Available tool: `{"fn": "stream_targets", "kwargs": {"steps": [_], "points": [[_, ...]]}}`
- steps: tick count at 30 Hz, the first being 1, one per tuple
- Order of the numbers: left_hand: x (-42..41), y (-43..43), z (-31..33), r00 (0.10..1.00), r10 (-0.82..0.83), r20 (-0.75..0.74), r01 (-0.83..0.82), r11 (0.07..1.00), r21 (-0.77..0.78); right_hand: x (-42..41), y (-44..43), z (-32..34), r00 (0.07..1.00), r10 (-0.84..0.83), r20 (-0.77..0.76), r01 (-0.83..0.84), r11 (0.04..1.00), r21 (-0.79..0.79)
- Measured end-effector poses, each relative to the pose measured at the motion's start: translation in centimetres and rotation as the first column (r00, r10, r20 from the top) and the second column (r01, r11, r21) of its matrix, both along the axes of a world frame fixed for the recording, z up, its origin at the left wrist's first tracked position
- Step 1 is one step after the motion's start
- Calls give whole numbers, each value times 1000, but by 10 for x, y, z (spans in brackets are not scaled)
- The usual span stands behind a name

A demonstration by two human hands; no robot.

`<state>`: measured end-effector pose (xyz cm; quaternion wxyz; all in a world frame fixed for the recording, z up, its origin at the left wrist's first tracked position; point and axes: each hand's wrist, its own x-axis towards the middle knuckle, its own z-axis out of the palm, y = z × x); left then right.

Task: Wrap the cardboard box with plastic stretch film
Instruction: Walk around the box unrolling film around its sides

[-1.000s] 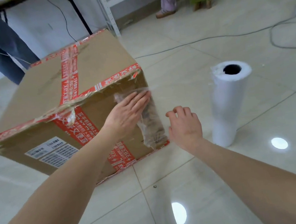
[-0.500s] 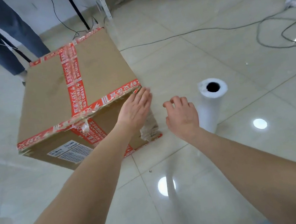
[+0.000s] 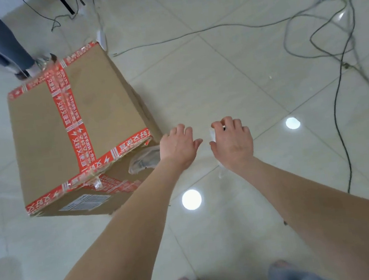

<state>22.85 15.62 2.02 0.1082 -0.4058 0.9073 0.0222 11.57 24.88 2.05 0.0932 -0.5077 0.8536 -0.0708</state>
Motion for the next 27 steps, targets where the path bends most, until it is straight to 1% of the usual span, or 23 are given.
{"fn": "stream_targets", "kwargs": {"steps": [3,8,11,14,17,20,23,25,27], "points": [[-21,6,19,999,26,25,-28,997,72,-24,4,19,998,-47,34,45,998,51],[-56,10,41,986,128,104,-145,972,184,-57,2,40,992,-93,83,79,985,157],[-76,6,34,978,167,124,-192,953,234,-71,-9,35,988,-107,111,80,971,226],[-90,-3,14,974,183,138,-216,934,286,-78,-23,15,977,-137,166,80,947,311],[-104,-17,-13,975,146,168,-195,925,327,-82,-36,-15,952,-198,235,89,910,404],[-122,-34,-40,974,118,192,-183,909,375,-87,-52,-45,920,-266,288,111,882,459],[-138,-45,-58,965,47,258,-161,883,441,-91,-65,-68,891,-310,331,92,838,539],[-146,-51,-66,959,-25,282,-117,872,475,-94,-70,-79,888,-317,335,77,818,570],[-151,-56,-74,955,-88,282,-66,866,496,-96,-75,-87,905,-282,318,57,822,567]]}}
